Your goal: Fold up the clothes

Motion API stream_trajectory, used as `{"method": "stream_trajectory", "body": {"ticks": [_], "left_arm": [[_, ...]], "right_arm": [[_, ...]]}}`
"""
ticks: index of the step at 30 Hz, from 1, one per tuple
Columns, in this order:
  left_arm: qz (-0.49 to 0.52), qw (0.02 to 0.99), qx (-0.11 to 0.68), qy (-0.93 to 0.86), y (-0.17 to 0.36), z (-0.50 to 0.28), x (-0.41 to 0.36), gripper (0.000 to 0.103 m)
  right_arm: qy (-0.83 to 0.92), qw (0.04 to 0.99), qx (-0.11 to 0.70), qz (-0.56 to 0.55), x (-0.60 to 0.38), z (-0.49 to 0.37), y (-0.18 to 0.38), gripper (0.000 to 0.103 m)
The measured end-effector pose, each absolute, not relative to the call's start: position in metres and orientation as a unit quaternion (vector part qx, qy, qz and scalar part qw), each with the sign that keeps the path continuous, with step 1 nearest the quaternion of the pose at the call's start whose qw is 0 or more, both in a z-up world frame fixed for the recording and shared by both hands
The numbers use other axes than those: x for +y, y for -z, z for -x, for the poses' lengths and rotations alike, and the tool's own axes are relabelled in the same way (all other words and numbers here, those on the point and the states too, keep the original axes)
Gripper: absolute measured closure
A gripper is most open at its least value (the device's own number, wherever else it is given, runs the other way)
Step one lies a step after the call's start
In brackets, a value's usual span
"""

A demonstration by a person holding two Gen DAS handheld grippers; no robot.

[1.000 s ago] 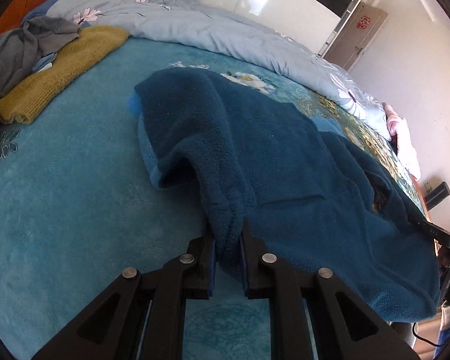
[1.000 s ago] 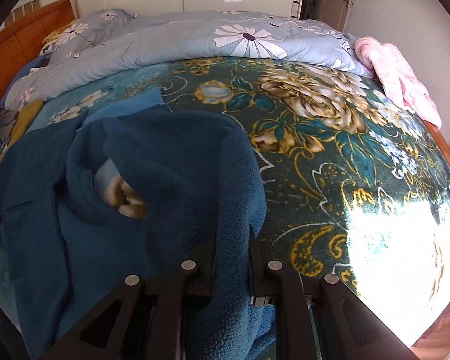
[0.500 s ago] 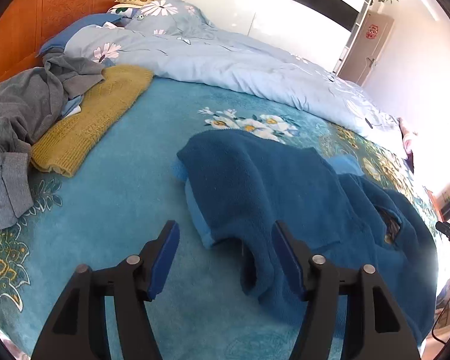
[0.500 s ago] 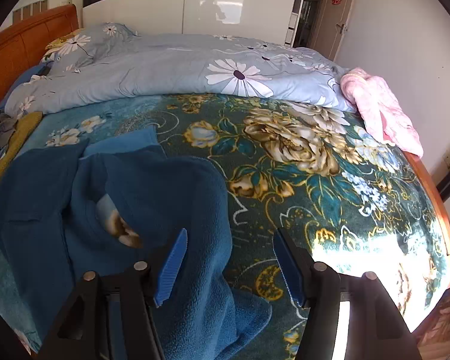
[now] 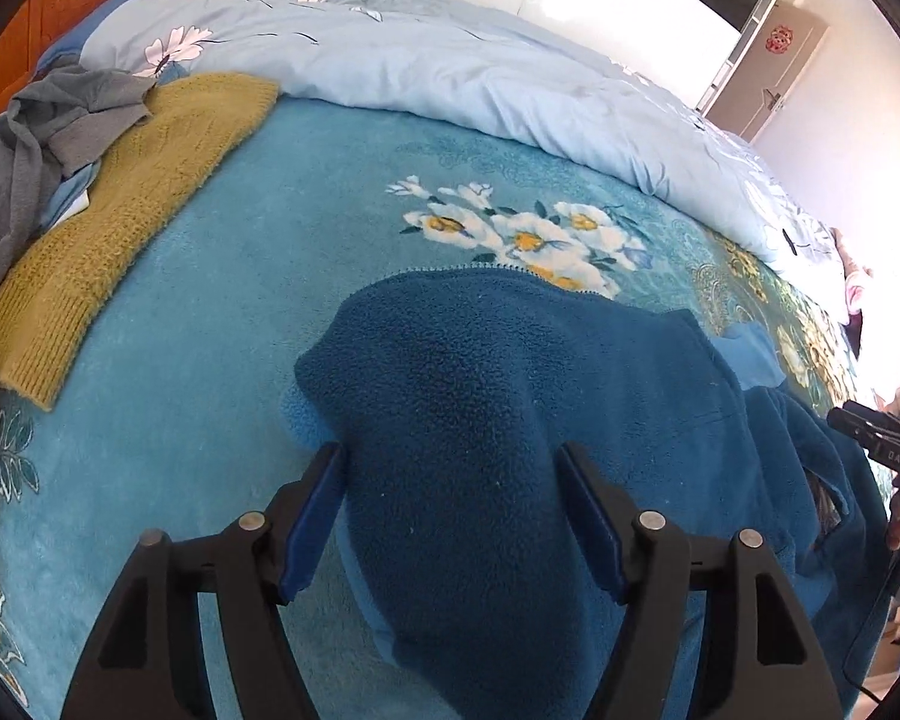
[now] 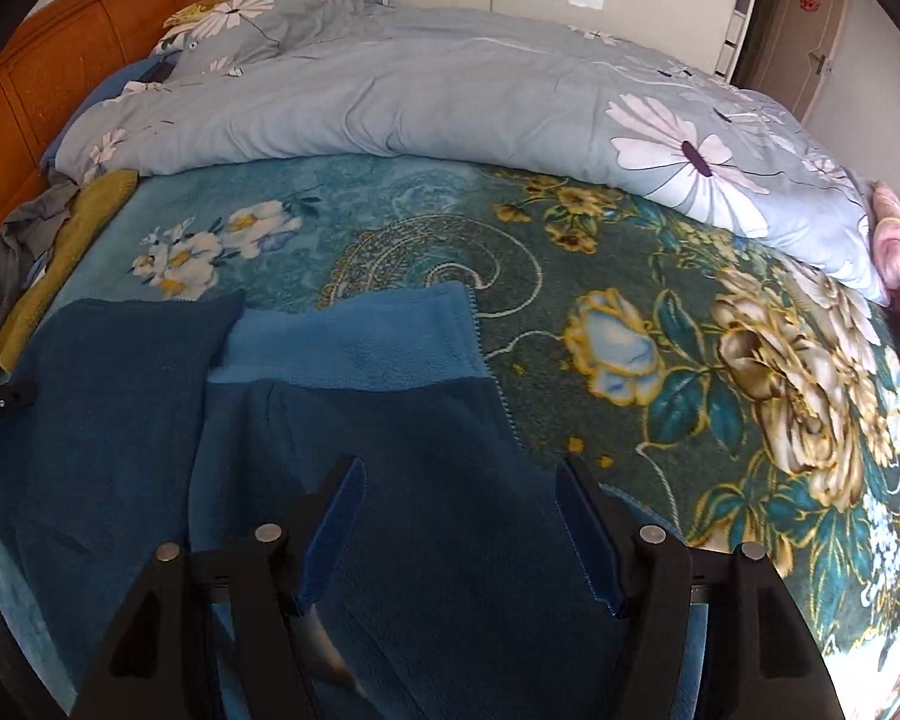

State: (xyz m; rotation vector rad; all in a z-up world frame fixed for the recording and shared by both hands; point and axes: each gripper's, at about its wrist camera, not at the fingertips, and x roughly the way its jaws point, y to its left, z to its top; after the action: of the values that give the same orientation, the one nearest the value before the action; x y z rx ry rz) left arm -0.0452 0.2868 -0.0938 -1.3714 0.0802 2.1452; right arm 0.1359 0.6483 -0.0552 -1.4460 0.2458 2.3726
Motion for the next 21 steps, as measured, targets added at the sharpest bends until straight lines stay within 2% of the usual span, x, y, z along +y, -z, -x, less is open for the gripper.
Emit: {"method": "stream_trajectory", "body": {"ticks": [10,12,14,16,17,21], "left_arm": [[0.515,0.308,0.021,-0.799,0.104,0.054,0.292,0.030],[0.511,0.308,0.021,-0.802,0.104,0.053,0.293,0.031],[0.507,0.307,0.018,-0.805,0.103,0.051,0.294,0.037],[0.502,0.307,0.017,-0.808,0.101,0.048,0.296,0.044],[0.499,0.308,0.019,-0.810,0.099,0.046,0.297,0.052],[0.483,0.310,0.032,-0.819,0.092,0.039,0.304,0.067]], "right_arm": [[-0.806,0.167,0.099,0.560,0.663,-0.084,0.112,0.033],[-0.807,0.167,0.100,0.557,0.662,-0.084,0.112,0.033],[-0.809,0.166,0.097,0.555,0.661,-0.084,0.112,0.036],[-0.811,0.164,0.097,0.553,0.660,-0.085,0.111,0.042],[-0.812,0.164,0.097,0.552,0.659,-0.085,0.110,0.051],[-0.815,0.159,0.094,0.549,0.651,-0.086,0.107,0.081]]}}
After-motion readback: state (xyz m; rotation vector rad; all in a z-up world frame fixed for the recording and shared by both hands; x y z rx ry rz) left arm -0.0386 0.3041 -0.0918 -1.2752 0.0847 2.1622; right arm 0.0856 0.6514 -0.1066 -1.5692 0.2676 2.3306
